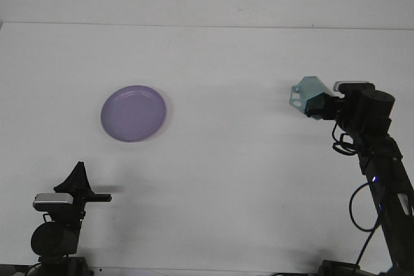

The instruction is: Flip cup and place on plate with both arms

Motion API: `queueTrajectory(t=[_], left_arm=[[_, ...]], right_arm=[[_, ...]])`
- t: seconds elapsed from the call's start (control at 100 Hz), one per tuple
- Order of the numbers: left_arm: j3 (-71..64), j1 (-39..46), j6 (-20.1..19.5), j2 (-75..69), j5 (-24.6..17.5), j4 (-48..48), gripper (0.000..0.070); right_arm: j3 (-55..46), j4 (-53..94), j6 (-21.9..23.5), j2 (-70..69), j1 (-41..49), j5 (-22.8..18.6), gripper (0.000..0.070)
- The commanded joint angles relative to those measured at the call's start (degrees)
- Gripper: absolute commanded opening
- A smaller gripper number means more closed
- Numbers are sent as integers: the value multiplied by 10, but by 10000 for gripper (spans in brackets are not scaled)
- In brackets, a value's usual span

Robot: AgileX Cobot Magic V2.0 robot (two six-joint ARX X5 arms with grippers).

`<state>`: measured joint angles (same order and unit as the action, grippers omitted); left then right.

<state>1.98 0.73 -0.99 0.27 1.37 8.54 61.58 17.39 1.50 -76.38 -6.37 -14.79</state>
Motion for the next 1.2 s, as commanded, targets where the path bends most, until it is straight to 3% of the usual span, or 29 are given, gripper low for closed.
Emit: queueTrajectory(t=[0.0,0.44,0.61,0.75,1.19], left_arm=[[-11,0,-7,-1,2,6,12],[-11,0,-7,-1,2,6,12],[-11,0,-7,-1,1,6,12],[-11,0,-7,-1,2,6,12],[-11,0,-7,-1,2,6,12]], right_arm=[[21,73,22,19,28,-2,5],[144,379,29,-23,278,20,5],[223,467,9,-109,346,85,5],[276,525,-14,-184,374,112,5],[296,539,-33,-278,389,112,5]])
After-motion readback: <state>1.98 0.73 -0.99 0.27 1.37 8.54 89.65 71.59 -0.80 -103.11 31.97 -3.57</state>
